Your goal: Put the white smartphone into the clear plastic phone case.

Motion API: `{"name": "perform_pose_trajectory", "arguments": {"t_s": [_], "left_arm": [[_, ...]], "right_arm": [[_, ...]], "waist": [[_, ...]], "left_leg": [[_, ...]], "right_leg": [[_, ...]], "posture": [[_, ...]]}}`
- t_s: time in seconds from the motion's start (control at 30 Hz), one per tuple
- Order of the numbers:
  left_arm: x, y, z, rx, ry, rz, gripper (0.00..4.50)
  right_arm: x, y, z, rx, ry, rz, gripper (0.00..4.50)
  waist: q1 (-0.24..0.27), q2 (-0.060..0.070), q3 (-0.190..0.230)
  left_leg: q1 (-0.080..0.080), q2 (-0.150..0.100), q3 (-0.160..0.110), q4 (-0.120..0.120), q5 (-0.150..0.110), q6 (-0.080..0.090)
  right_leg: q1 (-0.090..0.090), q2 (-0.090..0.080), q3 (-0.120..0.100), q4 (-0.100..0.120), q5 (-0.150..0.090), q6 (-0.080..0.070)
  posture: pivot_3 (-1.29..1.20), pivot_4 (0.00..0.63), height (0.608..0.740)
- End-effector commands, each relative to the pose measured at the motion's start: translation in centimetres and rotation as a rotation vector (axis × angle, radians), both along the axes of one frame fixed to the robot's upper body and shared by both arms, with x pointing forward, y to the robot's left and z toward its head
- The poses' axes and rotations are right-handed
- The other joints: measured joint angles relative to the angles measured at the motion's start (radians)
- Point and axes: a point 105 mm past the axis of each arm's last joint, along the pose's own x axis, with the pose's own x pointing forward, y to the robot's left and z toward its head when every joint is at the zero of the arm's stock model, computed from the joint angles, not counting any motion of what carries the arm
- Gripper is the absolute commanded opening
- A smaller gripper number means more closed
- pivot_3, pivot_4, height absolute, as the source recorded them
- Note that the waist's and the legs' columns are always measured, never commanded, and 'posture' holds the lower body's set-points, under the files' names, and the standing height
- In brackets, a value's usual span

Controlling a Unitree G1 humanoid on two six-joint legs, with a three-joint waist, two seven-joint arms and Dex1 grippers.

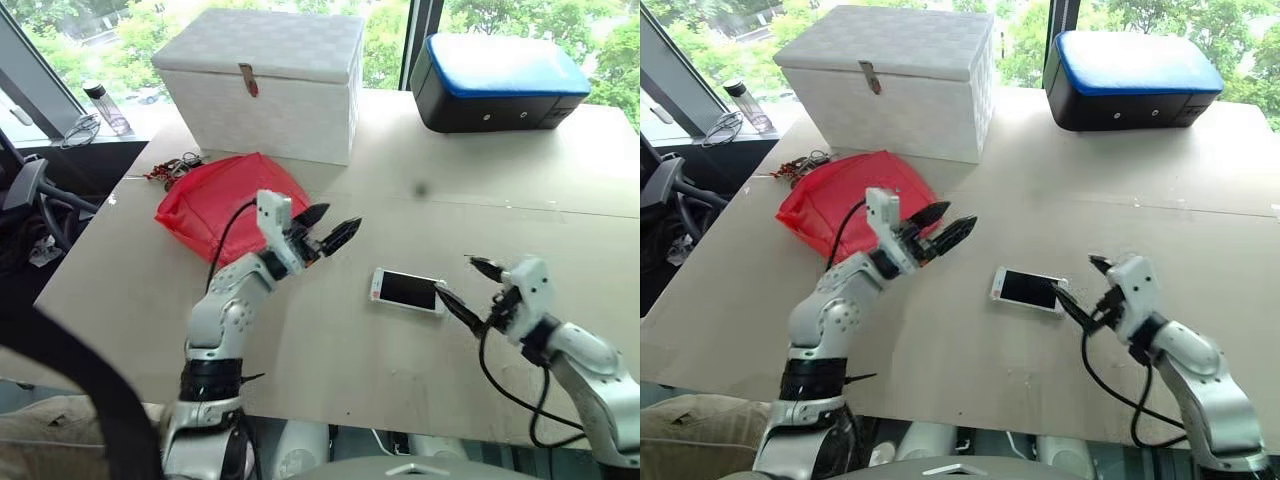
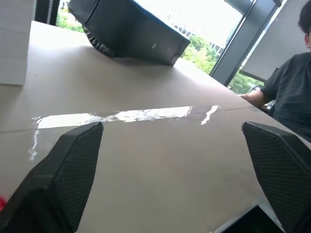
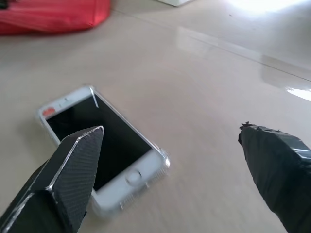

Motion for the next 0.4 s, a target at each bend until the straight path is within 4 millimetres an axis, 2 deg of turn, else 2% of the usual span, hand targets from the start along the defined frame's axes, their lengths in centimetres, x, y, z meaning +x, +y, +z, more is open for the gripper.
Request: {"name": "perform_pose_trajectory", "arguments": {"t_s": [0.03, 0.17, 0.3, 0.4], "left_arm": [[-2.4, 0.5, 0.8, 0.054, -0.035, -0.048, 4.50], [-5.2, 2.0, -0.7, 0.184, -0.031, -0.067, 4.50], [-6.5, 3.2, -2.1, 0.207, 0.010, -0.017, 4.50], [-6.8, 3.0, -2.6, 0.205, 0.012, 0.004, 4.50]], "right_arm": [[-1.7, -2.1, 2.2, -0.005, -0.069, -0.033, 4.46], [-4.4, -4.6, 1.9, -0.028, -0.037, -0.104, 4.46], [-6.0, -5.7, 1.2, -0.084, -0.013, -0.142, 4.46], [-6.4, -6.3, 0.5, -0.101, -0.003, -0.171, 4.46]], "waist": [[0.001, 0.000, 0.000], [0.002, 0.003, 0.002], [0.001, 0.003, 0.002], [0.001, 0.003, 0.002]], "left_leg": [[0.000, 0.000, 0.000, 0.000, 0.000, 0.000], [0.003, 0.000, -0.001, 0.000, 0.000, 0.000], [0.005, 0.001, 0.001, 0.000, 0.000, 0.000], [0.008, 0.001, 0.002, 0.000, 0.000, 0.000]], "right_leg": [[0.000, 0.000, 0.000, 0.000, 0.000, 0.000], [0.003, 0.000, 0.000, 0.001, 0.000, -0.001], [0.004, -0.001, 0.001, 0.000, -0.001, -0.002], [0.006, -0.002, 0.002, 0.001, -0.003, -0.005]], "posture": [[0.00, 0.150, 0.740], [0.00, 0.150, 0.740], [0.00, 0.150, 0.740], [0.00, 0.150, 0.740]]}}
